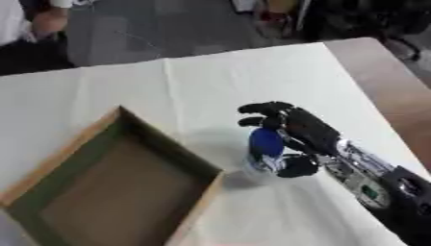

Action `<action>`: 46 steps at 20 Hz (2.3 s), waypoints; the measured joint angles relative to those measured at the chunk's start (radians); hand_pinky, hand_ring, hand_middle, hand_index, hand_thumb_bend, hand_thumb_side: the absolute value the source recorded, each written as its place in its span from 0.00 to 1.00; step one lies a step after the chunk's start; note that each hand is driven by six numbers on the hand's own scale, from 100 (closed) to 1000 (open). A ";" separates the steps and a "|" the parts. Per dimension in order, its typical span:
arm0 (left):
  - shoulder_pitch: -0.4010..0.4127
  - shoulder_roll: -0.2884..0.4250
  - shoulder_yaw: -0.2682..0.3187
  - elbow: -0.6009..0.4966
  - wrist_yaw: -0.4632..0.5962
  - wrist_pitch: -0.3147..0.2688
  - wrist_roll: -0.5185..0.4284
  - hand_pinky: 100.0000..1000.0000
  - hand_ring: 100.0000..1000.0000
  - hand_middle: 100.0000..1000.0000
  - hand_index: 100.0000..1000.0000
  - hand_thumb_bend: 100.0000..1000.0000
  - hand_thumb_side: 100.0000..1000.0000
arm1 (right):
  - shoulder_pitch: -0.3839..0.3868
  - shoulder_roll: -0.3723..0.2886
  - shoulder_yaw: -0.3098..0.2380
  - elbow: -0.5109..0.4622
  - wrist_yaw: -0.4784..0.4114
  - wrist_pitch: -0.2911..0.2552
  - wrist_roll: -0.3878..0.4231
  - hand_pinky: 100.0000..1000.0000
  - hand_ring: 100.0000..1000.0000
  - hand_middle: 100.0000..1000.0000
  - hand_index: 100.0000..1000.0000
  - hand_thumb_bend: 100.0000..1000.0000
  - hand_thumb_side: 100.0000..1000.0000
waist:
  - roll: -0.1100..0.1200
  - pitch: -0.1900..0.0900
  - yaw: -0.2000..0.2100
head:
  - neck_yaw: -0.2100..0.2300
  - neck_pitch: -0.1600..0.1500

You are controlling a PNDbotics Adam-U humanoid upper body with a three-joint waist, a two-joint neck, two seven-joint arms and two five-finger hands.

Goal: Pick up objects on the table and place them in the box.

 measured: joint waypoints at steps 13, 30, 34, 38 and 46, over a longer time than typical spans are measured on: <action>-0.008 0.000 0.000 0.000 0.007 0.001 -0.005 0.54 0.74 0.97 0.86 0.00 0.79 | -0.003 0.009 0.011 0.012 0.027 -0.011 0.011 0.76 0.81 0.86 0.84 0.05 0.99 | 0.000 0.005 0.004 | 0.000 -0.001; -0.017 -0.001 -0.001 0.000 0.008 0.001 -0.012 0.54 0.74 0.97 0.86 0.00 0.78 | -0.003 0.008 0.011 0.021 0.054 -0.019 0.010 0.77 0.81 0.86 0.84 0.05 1.00 | 0.002 0.010 0.008 | 0.000 -0.009; -0.018 -0.001 -0.001 0.000 0.009 0.001 -0.013 0.54 0.74 0.97 0.86 0.00 0.78 | -0.006 0.008 0.006 0.027 0.057 -0.020 0.009 0.77 0.81 0.86 0.84 0.05 1.00 | 0.002 0.016 0.013 | 0.000 -0.017; -0.027 -0.003 -0.001 0.000 0.014 0.002 -0.015 0.54 0.74 0.97 0.86 0.00 0.78 | -0.012 0.004 0.003 0.030 0.055 -0.022 0.005 0.76 0.81 0.86 0.84 0.05 0.99 | 0.003 0.018 0.018 | 0.000 -0.024; -0.034 -0.009 -0.006 0.000 0.017 0.001 -0.020 0.54 0.74 0.97 0.86 0.00 0.78 | -0.017 -0.010 -0.002 0.037 0.038 -0.016 0.018 0.58 0.81 0.89 0.87 0.10 0.94 | 0.004 0.027 0.025 | 0.000 -0.032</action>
